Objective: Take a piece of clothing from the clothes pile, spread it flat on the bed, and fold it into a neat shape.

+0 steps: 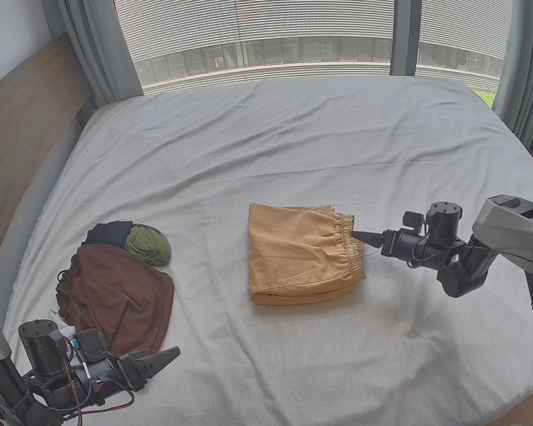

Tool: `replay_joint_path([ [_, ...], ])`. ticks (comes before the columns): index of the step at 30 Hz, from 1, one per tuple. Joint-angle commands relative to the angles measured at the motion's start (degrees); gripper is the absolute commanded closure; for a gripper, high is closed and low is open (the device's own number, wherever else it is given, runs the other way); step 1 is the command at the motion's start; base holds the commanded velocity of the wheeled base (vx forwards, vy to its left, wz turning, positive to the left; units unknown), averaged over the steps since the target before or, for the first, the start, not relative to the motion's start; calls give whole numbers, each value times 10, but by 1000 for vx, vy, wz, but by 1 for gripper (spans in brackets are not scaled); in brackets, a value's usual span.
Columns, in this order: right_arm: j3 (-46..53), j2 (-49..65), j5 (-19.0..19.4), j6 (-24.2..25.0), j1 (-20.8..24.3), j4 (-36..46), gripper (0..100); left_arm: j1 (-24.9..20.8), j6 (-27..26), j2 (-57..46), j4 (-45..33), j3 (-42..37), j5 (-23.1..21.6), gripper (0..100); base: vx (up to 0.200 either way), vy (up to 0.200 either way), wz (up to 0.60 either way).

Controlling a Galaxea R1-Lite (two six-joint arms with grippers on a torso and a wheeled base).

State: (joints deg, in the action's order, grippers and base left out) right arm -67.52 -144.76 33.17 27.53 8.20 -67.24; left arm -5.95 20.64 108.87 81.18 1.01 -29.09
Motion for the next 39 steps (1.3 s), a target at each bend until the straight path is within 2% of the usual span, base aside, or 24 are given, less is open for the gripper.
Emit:
replay_joint_path([
  [1, 27, 98, 1, 0, -21, 5, 0, -1, 0, -3, 0, -10, 0, 0, 0, 0, 0],
  [7, 55, 140, 0, 0, 30, 15, 0, -2, -1, -4, 1, -10, 1, 0, 0, 0, 0],
  [12, 49, 104, -3, -1, 69, 15, 0, 1, -1, -4, 2, -10, 1, 0, 0, 0, 0],
  [15, 35, 73, -21, -2, 83, 15, 0, 1, -1, -4, 6, -10, 1, 0, 0, 0, 0],
  [22, 14, -9, -34, -28, 92, 11, 0, 1, -1, -2, 6, -10, 1, 0, 0, 0, 0],
  [28, 9, -35, -51, -37, 92, 6, 0, 1, 0, -4, 6, -10, 0, 0, 0, 0, 0],
  [39, 35, 14, -71, -34, 90, -21, 0, -10, 5, -18, 45, -10, -2, 0, 0, 0, 0],
])
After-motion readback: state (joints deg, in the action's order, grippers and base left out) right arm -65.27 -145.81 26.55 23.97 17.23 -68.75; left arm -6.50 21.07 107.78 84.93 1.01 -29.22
